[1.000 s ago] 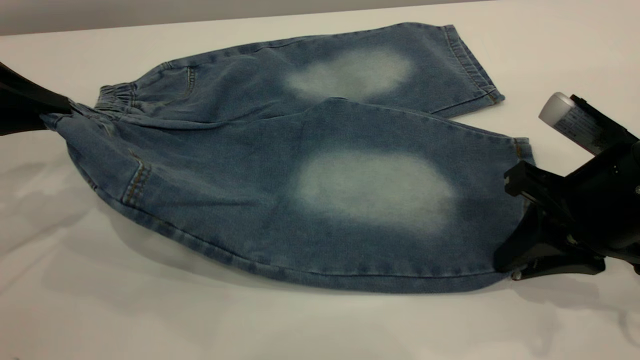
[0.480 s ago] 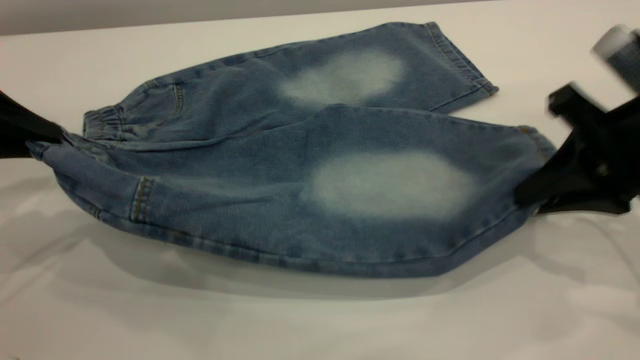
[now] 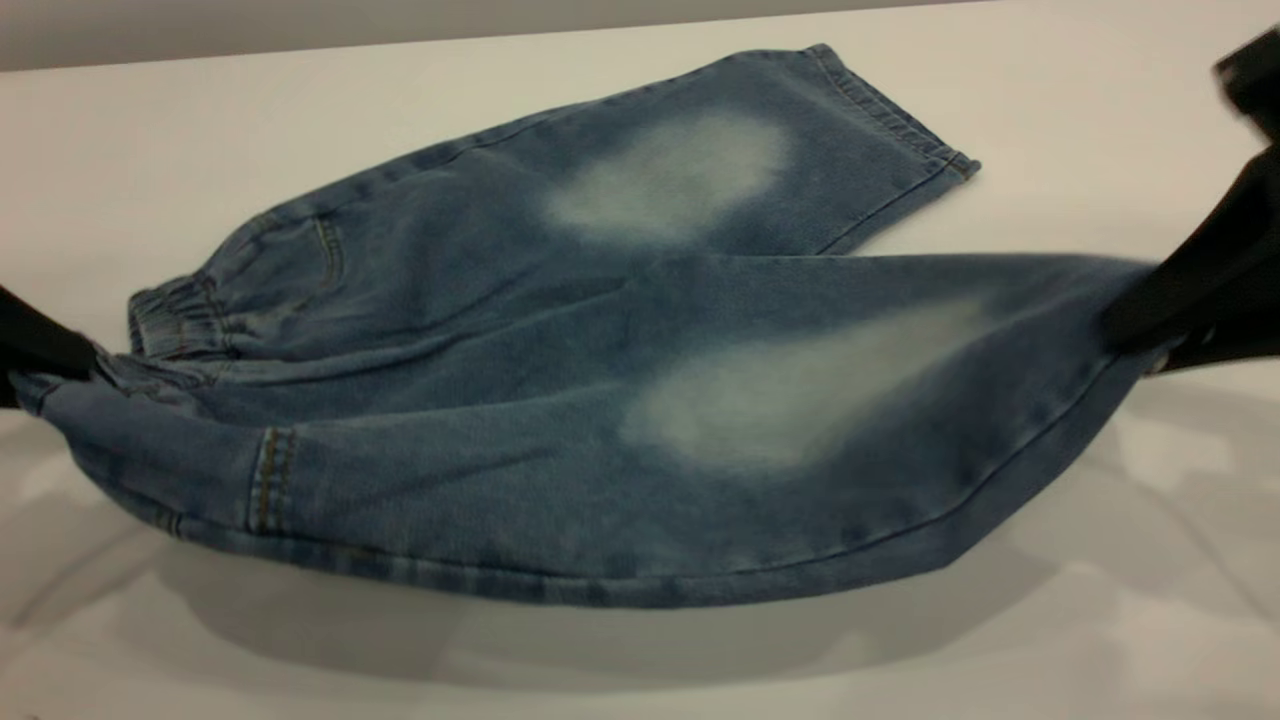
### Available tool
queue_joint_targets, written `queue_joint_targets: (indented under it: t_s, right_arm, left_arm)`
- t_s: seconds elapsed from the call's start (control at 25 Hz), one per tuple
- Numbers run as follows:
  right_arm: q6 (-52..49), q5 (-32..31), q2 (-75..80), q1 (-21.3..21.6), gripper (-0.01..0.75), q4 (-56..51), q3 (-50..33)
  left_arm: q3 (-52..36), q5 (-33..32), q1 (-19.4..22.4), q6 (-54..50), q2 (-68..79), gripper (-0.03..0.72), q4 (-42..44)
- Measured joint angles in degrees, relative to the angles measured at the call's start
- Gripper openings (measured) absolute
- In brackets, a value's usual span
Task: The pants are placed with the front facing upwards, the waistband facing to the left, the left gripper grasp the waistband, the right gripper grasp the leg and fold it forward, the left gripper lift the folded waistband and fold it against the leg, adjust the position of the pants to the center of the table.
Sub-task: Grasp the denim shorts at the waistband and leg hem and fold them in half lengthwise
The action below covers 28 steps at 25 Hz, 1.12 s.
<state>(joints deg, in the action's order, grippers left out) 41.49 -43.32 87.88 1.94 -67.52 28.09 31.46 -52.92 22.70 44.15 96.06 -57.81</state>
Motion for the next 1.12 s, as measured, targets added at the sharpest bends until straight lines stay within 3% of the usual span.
queue_joint_targets:
  t_s: [0.28, 0.52, 1.12]
  right_arm:
    - [-11.25, -2.70, -7.11, 0.00, 0.027, 8.41, 3.23]
    - [-19.66, -3.55, -8.50, 0.00, 0.027, 19.31, 3.83]
    - [-18.57, -2.47, 1.88, -0.24, 0.027, 15.51, 21.19]
  left_arm:
    - [-0.61, -5.23, 0.00, -1.35, -4.64, 0.114, 0.91]
    - [-2.97, -4.76, 0.00, -2.82, -7.51, 0.114, 1.29]
    - [-2.97, -3.39, 0.00, -0.67, -7.67, 0.114, -15.57]
